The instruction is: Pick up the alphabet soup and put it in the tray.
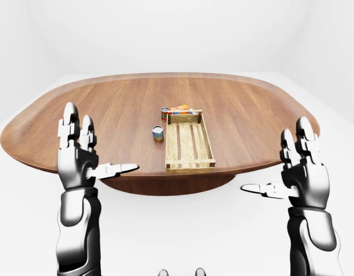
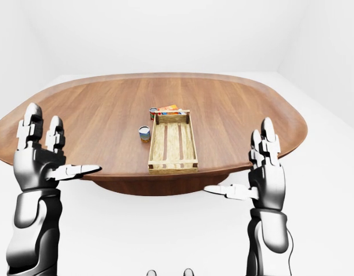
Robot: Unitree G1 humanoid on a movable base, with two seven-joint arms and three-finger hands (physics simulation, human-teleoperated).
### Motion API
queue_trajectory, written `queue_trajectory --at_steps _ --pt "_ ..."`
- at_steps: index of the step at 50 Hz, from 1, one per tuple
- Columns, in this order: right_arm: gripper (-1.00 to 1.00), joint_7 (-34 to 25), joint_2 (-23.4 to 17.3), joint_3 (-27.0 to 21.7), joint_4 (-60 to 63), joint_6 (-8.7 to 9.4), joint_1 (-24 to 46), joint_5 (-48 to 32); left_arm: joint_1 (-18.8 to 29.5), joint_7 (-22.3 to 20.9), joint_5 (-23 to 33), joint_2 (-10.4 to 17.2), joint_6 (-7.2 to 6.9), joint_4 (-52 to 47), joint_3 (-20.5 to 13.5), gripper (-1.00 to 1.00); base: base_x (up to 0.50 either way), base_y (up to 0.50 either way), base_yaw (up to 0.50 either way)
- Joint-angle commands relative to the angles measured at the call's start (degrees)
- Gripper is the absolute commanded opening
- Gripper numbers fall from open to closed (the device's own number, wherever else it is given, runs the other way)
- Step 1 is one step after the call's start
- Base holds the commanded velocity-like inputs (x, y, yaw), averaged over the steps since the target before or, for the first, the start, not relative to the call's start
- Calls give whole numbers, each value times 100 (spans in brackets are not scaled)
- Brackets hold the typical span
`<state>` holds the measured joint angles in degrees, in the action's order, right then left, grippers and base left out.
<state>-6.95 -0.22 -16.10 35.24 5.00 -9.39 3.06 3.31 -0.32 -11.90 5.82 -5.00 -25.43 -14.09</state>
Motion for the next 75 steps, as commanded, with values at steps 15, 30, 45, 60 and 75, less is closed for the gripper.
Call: queue_trajectory --at_steps 15,30,45,60,75 --pt "99 -70 64 -86 362 0 -68 10 34 48 -165 21 0 -197 -117 100 0 -50 0" --pt "99 -129 38 15 375 0 -86 -128 -8 36 -107 -6 0 -134 -52 100 16 -1 0" --pt "99 -203 45 31 429 0 -95 -254 -19 43 -95 -24 0 -235 -34 100 50 -2 0" --pt "99 -188 24 78 392 0 -60 -358 -200 -57 -11 -119 0 20 52 100 50 0 0" --pt "99 -186 31 121 423 0 -63 -409 -223 -72 -19 -123 0 92 35 100 50 0 0"
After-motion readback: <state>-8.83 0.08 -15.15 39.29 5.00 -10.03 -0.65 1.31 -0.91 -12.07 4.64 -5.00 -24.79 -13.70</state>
